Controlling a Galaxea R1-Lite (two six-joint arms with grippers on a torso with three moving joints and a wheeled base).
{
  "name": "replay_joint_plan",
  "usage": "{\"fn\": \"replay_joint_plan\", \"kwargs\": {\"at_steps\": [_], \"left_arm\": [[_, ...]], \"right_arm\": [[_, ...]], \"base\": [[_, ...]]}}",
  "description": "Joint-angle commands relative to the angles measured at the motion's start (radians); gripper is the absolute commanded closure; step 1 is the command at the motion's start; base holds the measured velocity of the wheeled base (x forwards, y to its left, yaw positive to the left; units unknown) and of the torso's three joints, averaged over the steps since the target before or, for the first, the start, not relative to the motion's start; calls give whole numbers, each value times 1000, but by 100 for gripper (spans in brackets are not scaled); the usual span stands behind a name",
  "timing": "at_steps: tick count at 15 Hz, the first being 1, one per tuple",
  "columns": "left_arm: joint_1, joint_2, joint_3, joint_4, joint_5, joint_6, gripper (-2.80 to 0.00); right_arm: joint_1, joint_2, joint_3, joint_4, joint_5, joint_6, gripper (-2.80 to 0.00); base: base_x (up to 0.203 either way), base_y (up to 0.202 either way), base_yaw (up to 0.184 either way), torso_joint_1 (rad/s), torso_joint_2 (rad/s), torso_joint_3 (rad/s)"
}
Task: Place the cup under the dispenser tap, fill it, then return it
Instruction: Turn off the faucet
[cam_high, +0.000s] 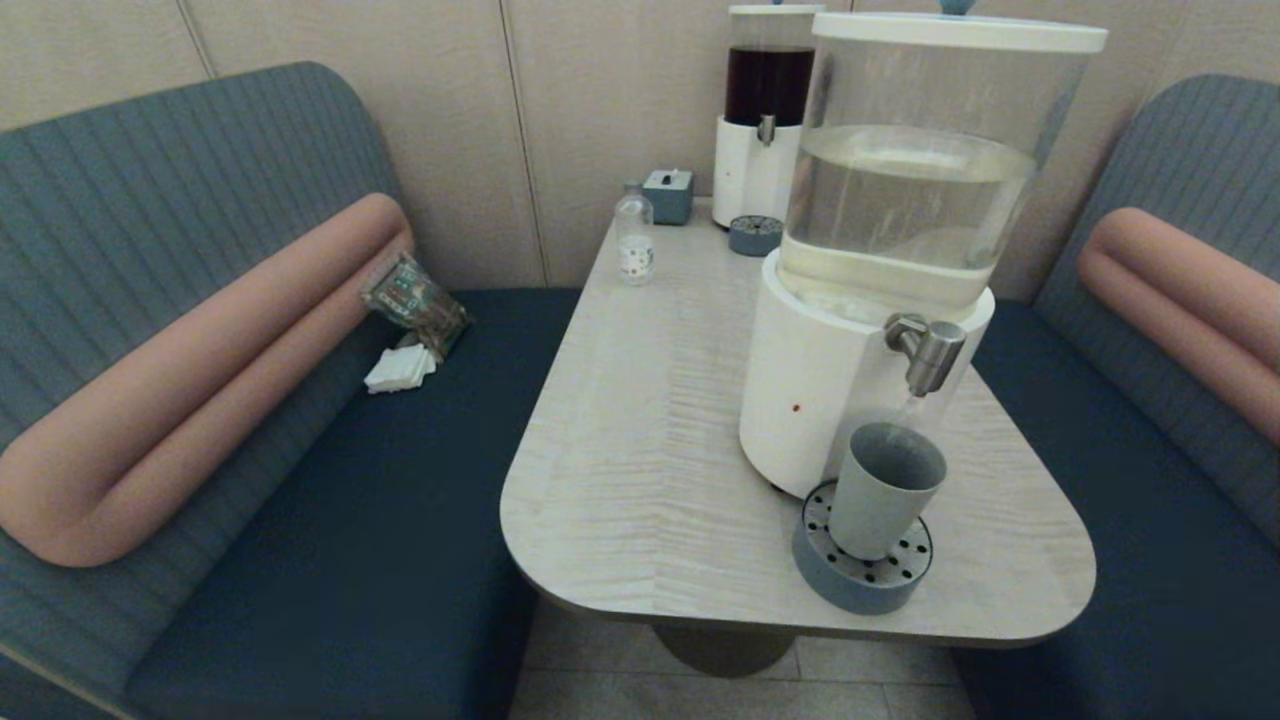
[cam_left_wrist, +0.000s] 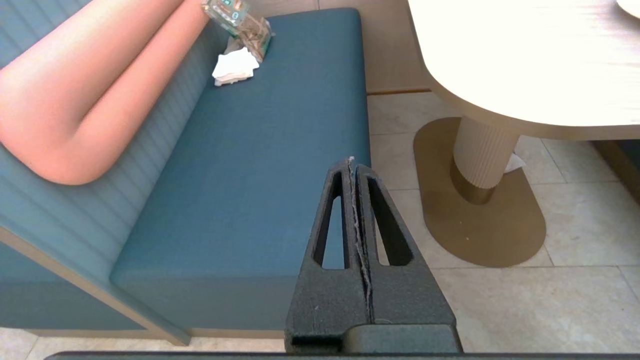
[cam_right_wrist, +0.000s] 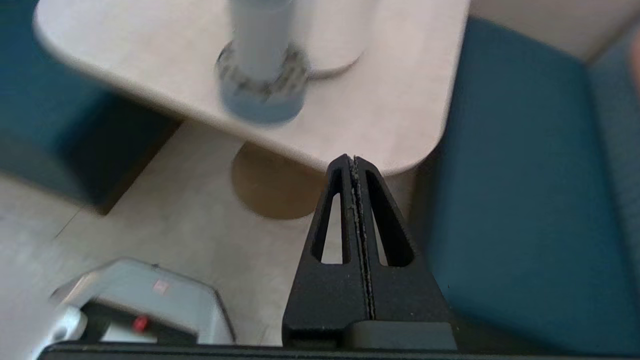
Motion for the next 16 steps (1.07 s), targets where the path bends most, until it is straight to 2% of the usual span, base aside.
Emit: {"fn": "replay_joint_plan", "kwargs": {"at_steps": [1, 3, 5, 7, 9, 10, 12, 14, 16], "left_arm": [[1, 1, 0, 0, -1, 0, 0], [1, 1, 0, 0, -1, 0, 0], [1, 1, 0, 0, -1, 0, 0], [1, 1, 0, 0, -1, 0, 0], [1, 1, 0, 0, -1, 0, 0], [1, 1, 0, 0, -1, 0, 0], [1, 1, 0, 0, -1, 0, 0], [1, 1, 0, 0, -1, 1, 0], [-1, 1, 0, 0, 1, 4, 0]], "right_arm": [[23, -160, 72, 14, -4, 2, 0], [28, -245, 172, 10, -53, 5, 0], [29, -250, 273, -91, -161, 52, 0], [30, -250, 416, -264, -189, 83, 0], [30, -250, 575, -510, -199, 93, 0], [30, -250, 606, -580, -201, 98, 0], [30, -250, 609, -571, -202, 106, 0], [30, -248, 600, -485, -197, 103, 0], [30, -247, 593, -477, -202, 151, 0]], "base": [[0, 0, 0, 0, 0, 0], [0, 0, 0, 0, 0, 0], [0, 0, 0, 0, 0, 0], [0, 0, 0, 0, 0, 0], [0, 0, 0, 0, 0, 0], [0, 0, 0, 0, 0, 0], [0, 0, 0, 0, 0, 0], [0, 0, 0, 0, 0, 0], [0, 0, 0, 0, 0, 0]]}}
